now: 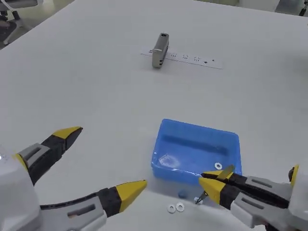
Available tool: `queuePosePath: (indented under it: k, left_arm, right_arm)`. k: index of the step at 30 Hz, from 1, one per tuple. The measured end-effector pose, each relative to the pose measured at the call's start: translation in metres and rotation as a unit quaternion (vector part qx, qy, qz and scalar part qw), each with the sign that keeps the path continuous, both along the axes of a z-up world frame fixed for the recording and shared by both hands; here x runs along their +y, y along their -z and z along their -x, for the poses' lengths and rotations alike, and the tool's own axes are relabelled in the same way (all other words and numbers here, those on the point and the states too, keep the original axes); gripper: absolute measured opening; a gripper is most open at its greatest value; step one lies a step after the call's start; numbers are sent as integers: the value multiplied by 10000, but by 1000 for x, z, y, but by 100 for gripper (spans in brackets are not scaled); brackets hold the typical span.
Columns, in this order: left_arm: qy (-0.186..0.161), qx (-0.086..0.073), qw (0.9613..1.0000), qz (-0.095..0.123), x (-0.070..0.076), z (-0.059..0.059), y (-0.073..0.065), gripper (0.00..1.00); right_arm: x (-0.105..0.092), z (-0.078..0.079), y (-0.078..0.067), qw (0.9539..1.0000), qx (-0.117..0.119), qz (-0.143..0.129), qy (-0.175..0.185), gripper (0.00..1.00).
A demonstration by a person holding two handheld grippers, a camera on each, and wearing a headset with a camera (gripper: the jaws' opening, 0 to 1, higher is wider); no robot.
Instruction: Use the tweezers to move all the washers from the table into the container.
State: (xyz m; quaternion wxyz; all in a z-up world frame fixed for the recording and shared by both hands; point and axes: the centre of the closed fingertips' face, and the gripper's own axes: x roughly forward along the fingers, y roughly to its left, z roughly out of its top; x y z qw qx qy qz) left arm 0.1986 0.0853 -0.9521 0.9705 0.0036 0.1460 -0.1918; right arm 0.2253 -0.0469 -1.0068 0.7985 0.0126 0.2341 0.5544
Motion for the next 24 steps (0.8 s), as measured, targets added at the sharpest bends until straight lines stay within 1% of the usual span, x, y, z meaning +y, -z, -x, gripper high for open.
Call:
queuePosePath:
  k: [4,5,7,8,9,10,12,13,16,18,21,24]
  left_arm:
    - [-9,-20,10000,30,0,0,-2,88]
    - [-5,-24,10000,35,0,0,-2,88]
    - [14,-49,10000,61,-1,0,-4,88]
    - [26,-83,9999,105,-1,1,-5,88]
    - [48,-186,9996,195,-3,0,-10,88]
    - [44,-174,9997,192,-2,1,-9,88]
    - [40,-70,9999,131,-2,1,-6,88]
    - [48,-55,9999,94,-3,1,-6,88]
    - [68,-87,9999,66,-3,1,-6,88]
    - [60,-78,9999,75,-2,1,-6,88]
    - [74,-56,9999,100,-2,1,-5,88]
    - [78,-61,9999,56,-2,1,-5,87]
  right_arm:
    - [2,1,-5,9999,92,-111,14,2]
    - [3,1,-7,9997,146,-174,36,2]
    - [3,0,-12,9996,176,-232,72,2]
    - [3,0,-14,9995,177,-238,86,2]
    - [3,0,-17,9997,152,-203,74,2]
    - [4,0,-18,9998,111,-176,49,2]
    - [6,0,-23,9998,67,-192,-22,2]
    - [6,-1,-26,9998,41,-203,-55,2]
    - [6,-4,-32,9997,-20,-249,-42,2]
    - [4,-6,-36,9994,21,-336,41,2]
    - [3,-9,-37,9992,55,-390,85,2]
    - [4,-12,-40,9990,81,-432,102,2]
